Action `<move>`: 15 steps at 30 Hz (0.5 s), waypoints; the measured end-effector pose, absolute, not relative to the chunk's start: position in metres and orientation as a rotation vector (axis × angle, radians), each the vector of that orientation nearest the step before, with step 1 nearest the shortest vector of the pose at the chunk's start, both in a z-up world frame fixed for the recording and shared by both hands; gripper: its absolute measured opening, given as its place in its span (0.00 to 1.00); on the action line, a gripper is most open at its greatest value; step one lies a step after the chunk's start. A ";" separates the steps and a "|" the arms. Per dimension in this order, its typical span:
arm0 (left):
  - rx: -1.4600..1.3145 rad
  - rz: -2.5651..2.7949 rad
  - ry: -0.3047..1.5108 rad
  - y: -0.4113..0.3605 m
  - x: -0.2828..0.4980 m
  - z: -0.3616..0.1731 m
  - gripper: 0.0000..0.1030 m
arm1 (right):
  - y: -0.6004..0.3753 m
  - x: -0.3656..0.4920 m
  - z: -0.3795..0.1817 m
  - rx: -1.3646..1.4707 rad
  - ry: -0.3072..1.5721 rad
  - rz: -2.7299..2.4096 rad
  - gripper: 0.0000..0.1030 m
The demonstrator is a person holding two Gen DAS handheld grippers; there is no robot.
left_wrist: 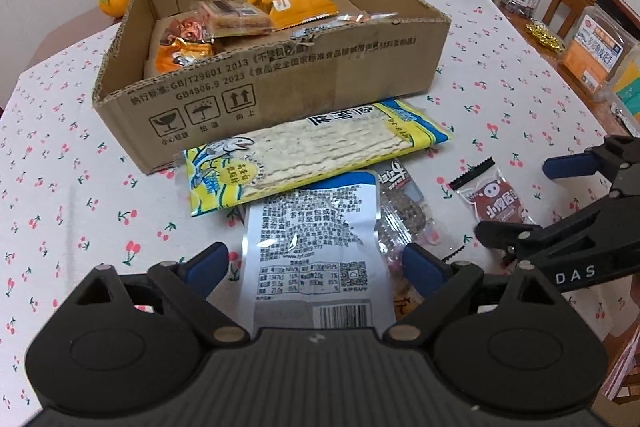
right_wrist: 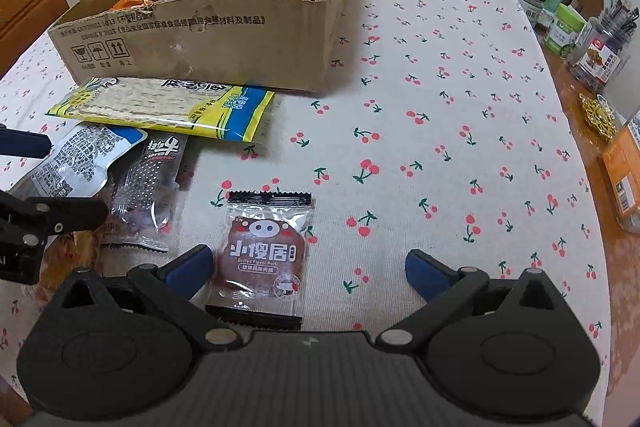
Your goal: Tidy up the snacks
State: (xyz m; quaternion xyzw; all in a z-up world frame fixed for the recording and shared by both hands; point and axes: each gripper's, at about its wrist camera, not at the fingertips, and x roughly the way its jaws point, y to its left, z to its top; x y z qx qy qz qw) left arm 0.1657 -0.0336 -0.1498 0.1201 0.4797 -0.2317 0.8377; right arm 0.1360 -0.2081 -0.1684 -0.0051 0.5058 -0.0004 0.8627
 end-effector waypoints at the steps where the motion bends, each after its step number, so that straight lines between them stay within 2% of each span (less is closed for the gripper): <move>1: 0.251 -0.498 1.019 -0.034 0.166 -0.151 0.80 | -0.208 0.136 -0.168 -0.010 1.062 -0.001 1.00; 3: 0.242 -0.509 1.031 -0.034 0.167 -0.151 0.75 | -0.208 0.137 -0.168 -0.007 1.068 -0.005 1.00; 7: 0.246 -0.518 1.029 -0.034 0.165 -0.150 0.74 | -0.202 0.138 -0.167 -0.009 1.068 0.008 0.99; 13: 0.249 -0.522 1.028 -0.035 0.165 -0.149 0.73 | -0.188 0.134 -0.161 -0.041 1.040 0.046 0.76; 15: 0.251 -0.526 1.025 -0.034 0.164 -0.148 0.73 | -0.184 0.132 -0.159 -0.051 1.034 0.064 0.64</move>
